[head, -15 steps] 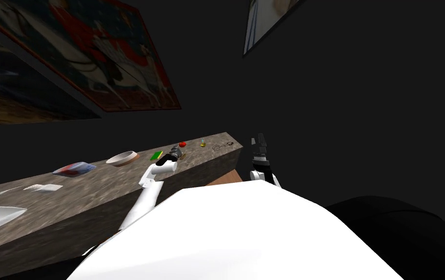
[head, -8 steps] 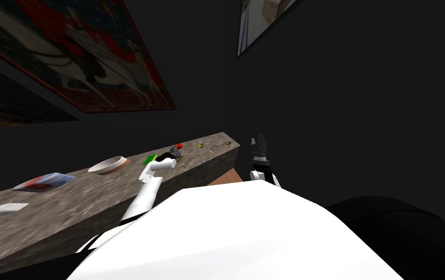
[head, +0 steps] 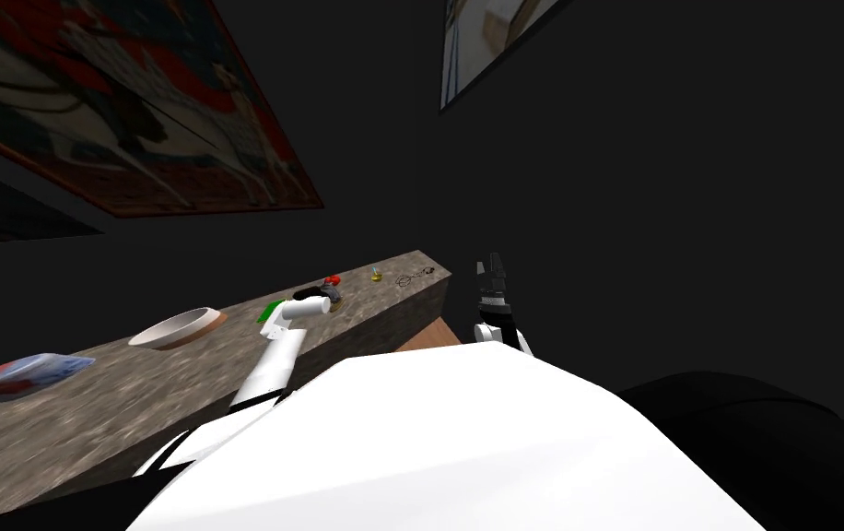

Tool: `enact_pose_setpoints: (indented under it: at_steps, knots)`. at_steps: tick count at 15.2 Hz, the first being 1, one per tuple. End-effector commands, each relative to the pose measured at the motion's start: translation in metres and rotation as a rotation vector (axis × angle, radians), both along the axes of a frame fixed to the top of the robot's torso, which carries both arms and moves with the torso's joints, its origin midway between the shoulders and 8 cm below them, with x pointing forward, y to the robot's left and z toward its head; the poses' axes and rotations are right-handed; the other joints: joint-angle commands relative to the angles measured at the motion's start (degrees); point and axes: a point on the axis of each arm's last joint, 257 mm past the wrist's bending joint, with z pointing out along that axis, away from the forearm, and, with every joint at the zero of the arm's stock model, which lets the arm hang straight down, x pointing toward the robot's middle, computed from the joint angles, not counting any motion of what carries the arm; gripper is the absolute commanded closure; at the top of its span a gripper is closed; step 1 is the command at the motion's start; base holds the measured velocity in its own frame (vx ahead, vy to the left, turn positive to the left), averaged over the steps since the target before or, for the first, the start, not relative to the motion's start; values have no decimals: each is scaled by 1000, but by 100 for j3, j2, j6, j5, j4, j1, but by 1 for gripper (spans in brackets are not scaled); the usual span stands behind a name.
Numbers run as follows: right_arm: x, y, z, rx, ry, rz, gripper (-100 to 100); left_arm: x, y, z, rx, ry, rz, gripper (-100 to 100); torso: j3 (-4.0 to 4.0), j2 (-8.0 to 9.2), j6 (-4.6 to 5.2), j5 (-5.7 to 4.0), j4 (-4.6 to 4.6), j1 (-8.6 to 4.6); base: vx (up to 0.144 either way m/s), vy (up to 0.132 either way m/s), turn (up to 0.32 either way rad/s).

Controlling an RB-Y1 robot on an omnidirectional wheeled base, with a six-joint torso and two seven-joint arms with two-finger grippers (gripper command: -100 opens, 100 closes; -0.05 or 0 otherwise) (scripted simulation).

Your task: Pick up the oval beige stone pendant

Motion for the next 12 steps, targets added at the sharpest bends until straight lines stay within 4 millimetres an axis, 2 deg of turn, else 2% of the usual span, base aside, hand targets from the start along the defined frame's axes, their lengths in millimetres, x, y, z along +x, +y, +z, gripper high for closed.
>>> enact_pose_setpoints:
  at_steps: [1, 2, 5, 6, 12]
  knots:
    - [0, 0, 0, 0, 0, 0, 0, -3, 2, -6, -14, 28, 14, -100, 0, 0, 0, 0, 0, 0, -8, 25, -1]
    - [0, 0, 0, 0, 0, 0, 0, -2, 12, -8, -59, 45, 56, -100, -1, -1, -2, 0, 0, -4, -18, 31, -177]
    - [0, 0, 0, 0, 0, 0, 0, -9, 12, -16, -69, 82, 66, -100, 0, 1, 0, 0, 0, -1, -17, 36, -109]
    - [0, 0, 0, 0, 0, 0, 0, -9, 21, -18, -115, 100, 110, -100, -1, -1, -2, -1, 0, -5, -7, 23, -195]
    - [0, 0, 0, 0, 0, 0, 0, -24, 28, -33, -178, 187, 173, -100, 0, 1, 4, 0, 0, -1, -16, 38, -132]
